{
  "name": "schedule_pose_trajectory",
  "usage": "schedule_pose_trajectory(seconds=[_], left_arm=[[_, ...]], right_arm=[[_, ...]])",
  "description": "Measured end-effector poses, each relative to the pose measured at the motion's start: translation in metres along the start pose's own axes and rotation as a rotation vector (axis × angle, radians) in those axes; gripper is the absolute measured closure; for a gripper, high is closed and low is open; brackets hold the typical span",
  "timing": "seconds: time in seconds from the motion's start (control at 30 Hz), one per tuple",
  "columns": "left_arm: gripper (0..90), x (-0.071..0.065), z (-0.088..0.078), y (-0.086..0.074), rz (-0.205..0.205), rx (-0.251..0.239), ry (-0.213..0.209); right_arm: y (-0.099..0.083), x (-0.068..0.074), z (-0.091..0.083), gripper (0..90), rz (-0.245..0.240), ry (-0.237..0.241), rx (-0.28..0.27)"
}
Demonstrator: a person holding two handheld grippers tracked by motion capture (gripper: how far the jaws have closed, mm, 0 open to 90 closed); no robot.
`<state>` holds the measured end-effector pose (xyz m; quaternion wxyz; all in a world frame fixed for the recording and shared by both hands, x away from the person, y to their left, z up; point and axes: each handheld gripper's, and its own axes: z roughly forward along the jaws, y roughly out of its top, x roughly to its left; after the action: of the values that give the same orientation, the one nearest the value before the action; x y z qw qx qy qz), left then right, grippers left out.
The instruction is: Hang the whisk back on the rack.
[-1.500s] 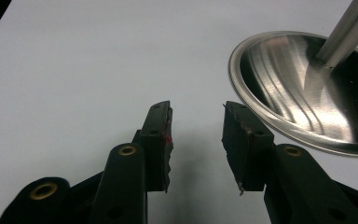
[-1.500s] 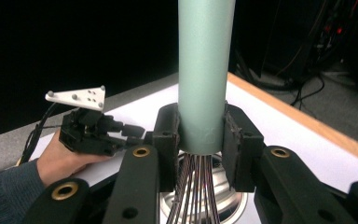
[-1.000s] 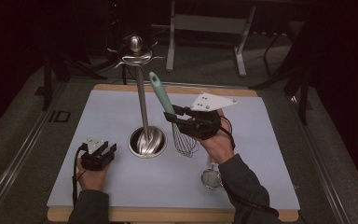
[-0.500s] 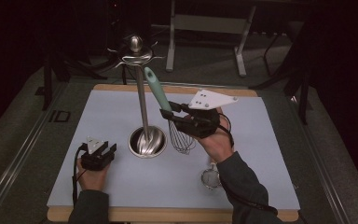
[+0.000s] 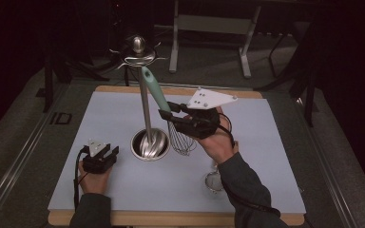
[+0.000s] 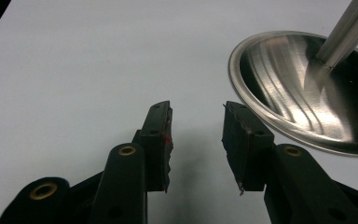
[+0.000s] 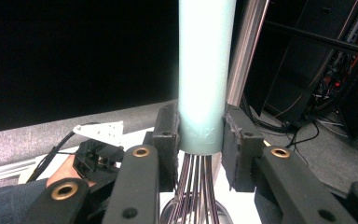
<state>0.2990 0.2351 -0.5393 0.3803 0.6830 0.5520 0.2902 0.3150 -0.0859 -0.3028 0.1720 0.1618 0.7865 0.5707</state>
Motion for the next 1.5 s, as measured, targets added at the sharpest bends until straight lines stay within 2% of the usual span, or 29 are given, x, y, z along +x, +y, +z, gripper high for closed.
schedule_pose_trajectory(seconds=[0.4, 0.7, 0.87, 1.07, 1.33, 1.5], left_arm=[[62.5, 0.000, 0.000, 0.000, 0.001, 0.001, 0.001], [62.5, 0.000, 0.000, 0.000, 0.002, 0.002, 0.000], [62.5, 0.000, 0.000, 0.000, 0.004, 0.003, 0.000], [62.5, 0.000, 0.000, 0.000, 0.005, 0.002, 0.000], [62.1, 0.000, 0.000, 0.000, 0.003, 0.003, 0.003], [61.9, 0.000, 0.000, 0.000, 0.005, 0.003, 0.002]], right_arm=[[-0.001, -0.007, 0.009, 69.0, 0.014, -0.016, 0.030], [0.001, -0.011, 0.019, 68.1, -0.007, -0.034, 0.071], [0.001, -0.013, 0.020, 64.9, 0.015, -0.038, 0.060], [-0.002, -0.014, 0.020, 64.5, 0.011, -0.042, 0.074], [-0.012, -0.020, 0.017, 65.0, 0.007, -0.063, 0.133], [-0.019, -0.023, 0.014, 65.7, -0.017, -0.083, 0.202]])
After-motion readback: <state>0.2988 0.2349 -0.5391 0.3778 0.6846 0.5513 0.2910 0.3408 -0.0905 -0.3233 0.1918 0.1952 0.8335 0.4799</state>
